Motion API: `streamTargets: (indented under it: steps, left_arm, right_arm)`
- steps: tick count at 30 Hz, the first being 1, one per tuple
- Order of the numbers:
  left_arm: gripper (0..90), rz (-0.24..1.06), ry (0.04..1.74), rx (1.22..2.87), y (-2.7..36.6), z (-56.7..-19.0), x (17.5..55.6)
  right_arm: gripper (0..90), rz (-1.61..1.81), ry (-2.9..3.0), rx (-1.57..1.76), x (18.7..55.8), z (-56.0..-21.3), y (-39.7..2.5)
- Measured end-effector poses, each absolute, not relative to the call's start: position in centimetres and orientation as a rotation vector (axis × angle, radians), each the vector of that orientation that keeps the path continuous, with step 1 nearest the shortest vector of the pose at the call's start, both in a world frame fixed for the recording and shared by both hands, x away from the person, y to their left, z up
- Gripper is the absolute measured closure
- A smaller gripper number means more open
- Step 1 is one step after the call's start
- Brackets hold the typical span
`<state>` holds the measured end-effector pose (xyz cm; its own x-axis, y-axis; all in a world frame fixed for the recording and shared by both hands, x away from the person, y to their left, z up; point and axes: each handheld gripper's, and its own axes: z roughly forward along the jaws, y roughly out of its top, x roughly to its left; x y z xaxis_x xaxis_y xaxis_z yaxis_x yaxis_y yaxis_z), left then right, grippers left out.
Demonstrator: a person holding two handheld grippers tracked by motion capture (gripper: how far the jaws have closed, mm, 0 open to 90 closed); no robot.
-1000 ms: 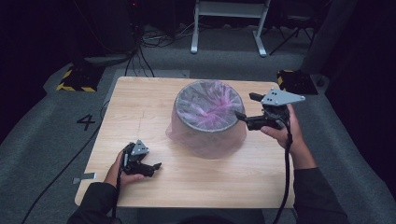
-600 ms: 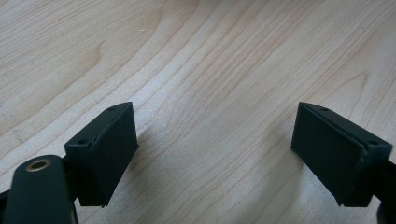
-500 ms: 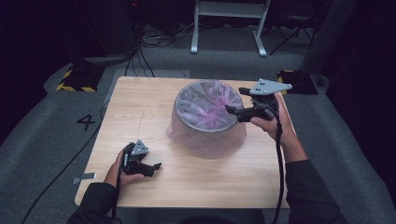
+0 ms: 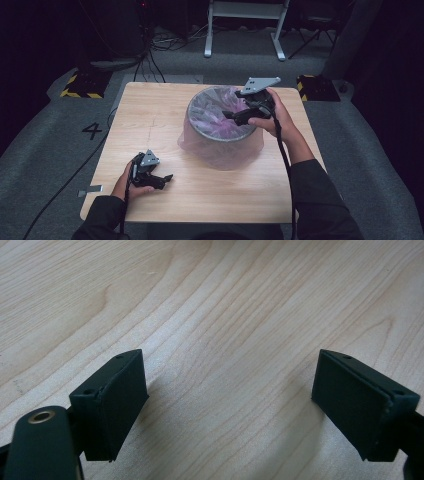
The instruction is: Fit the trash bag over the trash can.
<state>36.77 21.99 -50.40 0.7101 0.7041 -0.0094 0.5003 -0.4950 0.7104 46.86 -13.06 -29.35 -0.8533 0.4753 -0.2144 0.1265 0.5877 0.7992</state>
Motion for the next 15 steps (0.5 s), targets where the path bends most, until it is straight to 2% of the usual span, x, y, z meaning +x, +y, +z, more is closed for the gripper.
streamTargets:
  steps: [15]
  left_arm:
    - [14.4, 0.368, 0.912, 2.200, 22.0, -50.4, 36.8]
  right_arm:
    - [22.7, 0.977, 2.543, 0.543, 49.3, -31.4, -11.8]
